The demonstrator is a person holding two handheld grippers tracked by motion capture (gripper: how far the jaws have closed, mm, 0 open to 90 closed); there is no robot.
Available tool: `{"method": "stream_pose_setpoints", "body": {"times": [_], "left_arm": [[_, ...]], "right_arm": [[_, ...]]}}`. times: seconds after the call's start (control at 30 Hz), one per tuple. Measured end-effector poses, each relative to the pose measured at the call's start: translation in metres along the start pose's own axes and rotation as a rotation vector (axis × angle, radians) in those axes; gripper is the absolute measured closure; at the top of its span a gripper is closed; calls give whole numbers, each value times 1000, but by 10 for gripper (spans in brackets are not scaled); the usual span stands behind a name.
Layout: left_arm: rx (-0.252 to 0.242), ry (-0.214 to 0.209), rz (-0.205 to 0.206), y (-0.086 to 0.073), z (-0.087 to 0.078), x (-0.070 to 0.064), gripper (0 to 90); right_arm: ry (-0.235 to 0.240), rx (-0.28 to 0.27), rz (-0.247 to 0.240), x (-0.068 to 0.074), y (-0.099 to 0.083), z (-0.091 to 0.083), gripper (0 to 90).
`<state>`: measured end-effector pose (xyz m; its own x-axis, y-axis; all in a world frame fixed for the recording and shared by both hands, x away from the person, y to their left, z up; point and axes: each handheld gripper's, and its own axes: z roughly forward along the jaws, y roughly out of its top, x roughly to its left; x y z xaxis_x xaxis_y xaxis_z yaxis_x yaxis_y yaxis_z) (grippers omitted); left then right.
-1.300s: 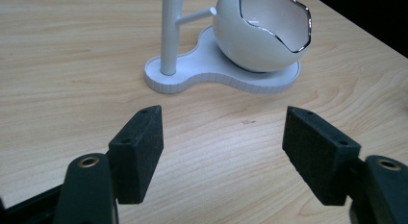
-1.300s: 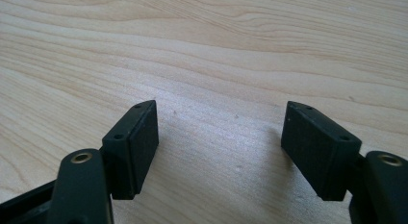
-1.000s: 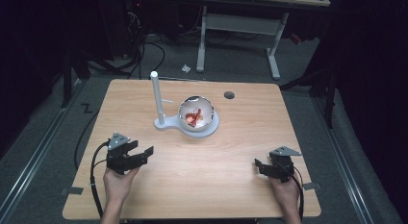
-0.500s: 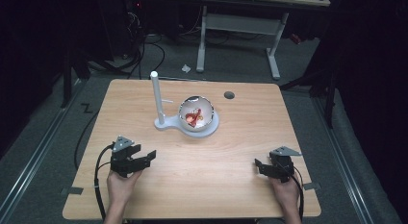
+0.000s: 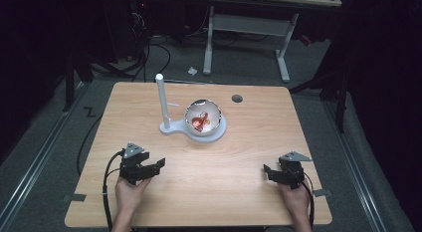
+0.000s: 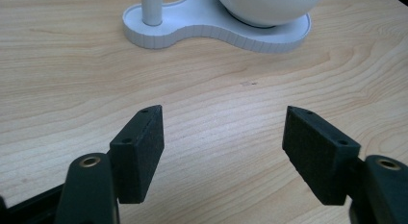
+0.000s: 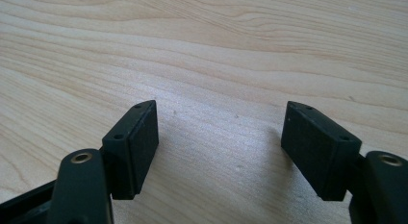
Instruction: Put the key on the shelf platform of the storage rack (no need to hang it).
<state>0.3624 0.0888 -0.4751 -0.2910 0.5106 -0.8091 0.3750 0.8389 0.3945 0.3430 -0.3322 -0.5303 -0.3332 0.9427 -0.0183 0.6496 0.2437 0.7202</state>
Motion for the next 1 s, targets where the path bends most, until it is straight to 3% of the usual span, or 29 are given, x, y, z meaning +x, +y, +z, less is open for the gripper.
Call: {"method": "stream_pose_setpoints", "body": {"times": [0.03,0.1,0.23,0.37,0.4,0.43,0.47,0.5,0.53,0.57,0.6,0.63,0.7,0.87,1.0], "left_arm": [[0,1,21,-2,1,1,317],[-3,11,6,-4,2,0,317],[6,12,41,-7,6,3,317],[8,20,46,-12,8,3,317],[-35,-30,64,-14,13,3,317],[-35,-30,64,-14,13,3,317],[3,21,62,-15,10,4,317],[5,25,49,-16,10,4,319],[3,23,61,-16,11,5,319],[-42,-15,40,-18,15,3,321],[-2,33,60,-18,12,6,322],[-4,42,57,-20,13,6,322],[-7,33,78,-22,14,8,323],[-12,47,69,-24,16,9,323],[-5,50,99,-28,19,12,320]], "right_arm": [[0,0,1,0,0,0,294],[0,0,0,0,0,0,294],[0,0,0,0,0,0,294],[1,0,1,0,0,0,294],[1,0,1,0,0,0,294],[1,0,1,0,0,0,294],[1,0,1,0,0,0,294],[1,-1,1,0,0,0,294],[1,-1,1,0,0,0,294],[1,0,1,0,0,0,294],[0,0,1,0,0,0,294],[1,0,1,0,0,0,294],[1,-1,1,0,0,0,294],[1,0,1,0,0,0,294],[1,0,3,0,0,0,294]]}}
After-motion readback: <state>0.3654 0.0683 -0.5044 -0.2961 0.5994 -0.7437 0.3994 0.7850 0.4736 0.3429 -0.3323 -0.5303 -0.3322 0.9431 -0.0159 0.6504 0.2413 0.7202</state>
